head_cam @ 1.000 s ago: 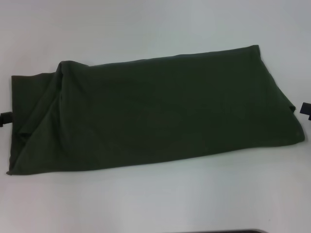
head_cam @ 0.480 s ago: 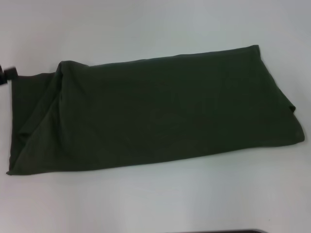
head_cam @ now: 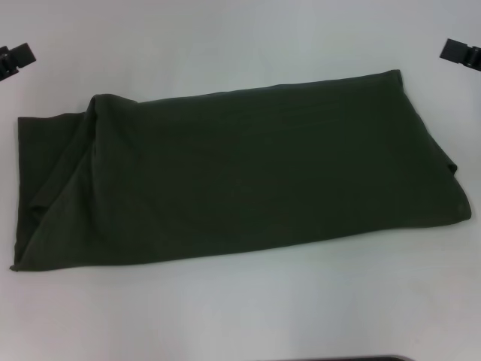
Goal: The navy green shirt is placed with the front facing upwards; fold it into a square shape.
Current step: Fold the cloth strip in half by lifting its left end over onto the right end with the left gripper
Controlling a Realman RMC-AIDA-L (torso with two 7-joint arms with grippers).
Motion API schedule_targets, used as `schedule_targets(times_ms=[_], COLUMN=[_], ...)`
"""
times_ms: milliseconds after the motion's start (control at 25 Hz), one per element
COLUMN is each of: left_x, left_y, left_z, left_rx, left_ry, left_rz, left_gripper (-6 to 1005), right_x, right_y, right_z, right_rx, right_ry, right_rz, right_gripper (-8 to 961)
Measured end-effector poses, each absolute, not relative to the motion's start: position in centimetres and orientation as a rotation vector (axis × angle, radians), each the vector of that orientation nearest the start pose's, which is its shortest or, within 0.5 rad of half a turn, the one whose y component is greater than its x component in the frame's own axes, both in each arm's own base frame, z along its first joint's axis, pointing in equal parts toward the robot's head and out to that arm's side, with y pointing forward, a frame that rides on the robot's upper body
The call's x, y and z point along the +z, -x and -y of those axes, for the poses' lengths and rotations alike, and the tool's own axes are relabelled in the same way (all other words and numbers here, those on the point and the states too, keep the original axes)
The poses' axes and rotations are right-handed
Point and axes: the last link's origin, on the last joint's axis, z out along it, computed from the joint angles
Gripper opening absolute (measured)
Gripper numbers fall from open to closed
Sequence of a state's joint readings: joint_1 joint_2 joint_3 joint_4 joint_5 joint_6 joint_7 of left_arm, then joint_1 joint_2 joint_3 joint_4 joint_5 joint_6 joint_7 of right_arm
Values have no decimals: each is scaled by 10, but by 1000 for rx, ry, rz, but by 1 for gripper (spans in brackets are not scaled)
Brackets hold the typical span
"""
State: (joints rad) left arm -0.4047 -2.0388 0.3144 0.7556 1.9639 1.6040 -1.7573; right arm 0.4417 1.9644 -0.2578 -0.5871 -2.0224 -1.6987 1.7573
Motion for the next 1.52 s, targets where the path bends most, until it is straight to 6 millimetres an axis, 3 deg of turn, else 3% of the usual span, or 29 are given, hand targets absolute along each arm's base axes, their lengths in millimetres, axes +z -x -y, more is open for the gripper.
schedule_targets(times_ms=[520,1000,1280,1520], left_x=[63,63,75,71], left_y=[312,341,352,357], left_z=[-308,-297,-294,-294], left_rx=[-971,-629,-569,-497], left_ry=[2243,2309,2276,2263], left_rz=[1204,1404,1471,1512], left_gripper=[896,892,888,888], right_x=[58,47,46,46], right_y=[-294,-286,-288,-290], right_z=[-351,-358,-356,-356], right_rx=[803,775,778,783], right_ry=[2417,2436,2428,2420], right_rz=[-1129,-1144,-1168,-1175], right_gripper=[907,907,907,908])
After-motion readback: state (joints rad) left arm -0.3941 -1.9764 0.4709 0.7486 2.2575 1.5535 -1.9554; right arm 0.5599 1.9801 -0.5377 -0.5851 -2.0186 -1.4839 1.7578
